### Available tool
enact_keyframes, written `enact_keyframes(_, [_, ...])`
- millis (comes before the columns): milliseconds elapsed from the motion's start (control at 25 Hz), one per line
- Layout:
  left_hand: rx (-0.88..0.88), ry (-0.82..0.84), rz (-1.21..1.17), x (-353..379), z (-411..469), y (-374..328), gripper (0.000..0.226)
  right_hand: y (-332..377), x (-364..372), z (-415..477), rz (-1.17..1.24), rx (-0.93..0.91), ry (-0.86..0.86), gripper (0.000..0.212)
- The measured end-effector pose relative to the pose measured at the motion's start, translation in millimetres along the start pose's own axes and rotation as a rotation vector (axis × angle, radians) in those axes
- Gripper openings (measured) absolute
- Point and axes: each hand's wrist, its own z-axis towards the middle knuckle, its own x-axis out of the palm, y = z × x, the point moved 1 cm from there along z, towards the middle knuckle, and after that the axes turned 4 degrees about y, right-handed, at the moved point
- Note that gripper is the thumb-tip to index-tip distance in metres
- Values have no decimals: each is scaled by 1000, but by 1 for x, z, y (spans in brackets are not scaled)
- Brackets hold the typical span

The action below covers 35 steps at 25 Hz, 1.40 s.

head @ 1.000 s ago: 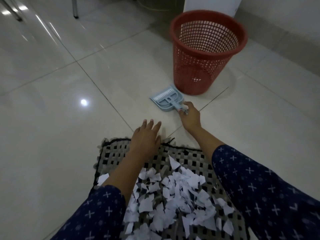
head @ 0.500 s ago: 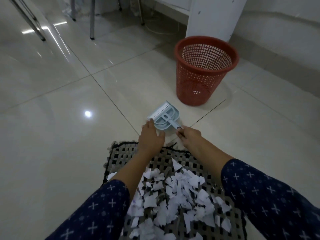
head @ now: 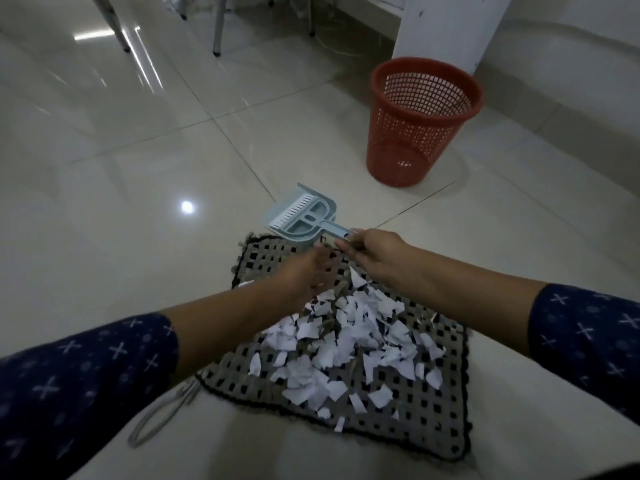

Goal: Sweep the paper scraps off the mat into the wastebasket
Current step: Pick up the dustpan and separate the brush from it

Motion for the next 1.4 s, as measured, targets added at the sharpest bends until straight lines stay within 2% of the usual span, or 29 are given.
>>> enact_keyframes(120, [78, 35, -117, -5, -3, -2, 30, -22, -2, -11, -55, 39, 84, 13])
enact_keyframes(320, [163, -42, -134, -19, 0, 16, 32, -46, 0, -13, -175, 38, 250, 16])
enact_keyframes(400, [150, -32, -159, -25, 0, 22, 32, -51, -3, -12, -257, 24, 237, 4])
enact_keyframes(600, [39, 40, -158, -35, -5, 29, 19, -56, -9, -16, -614, -132, 207, 10])
enact_keyframes(680, [25, 36, -147, -38, -5, 28, 23, -55, -5, -15, -762, -227, 228, 13])
enact_keyframes(800, [47, 22, -129, -41, -4, 25, 28, -50, 0, -8, -834, -289, 254, 22])
enact_keyframes(1040, [48, 11, -75, -41, -4, 25, 27, -43, -6, -1, -793, -132, 358, 15])
enact_keyframes(1200, [70, 74, -4, -45, -4, 30, 28, -43, -9, 1, -766, -49, 413, 26])
enact_keyframes(1400, [21, -8, -70, -60, -6, 30, 17, -37, -15, 7, -691, 104, 482, 29])
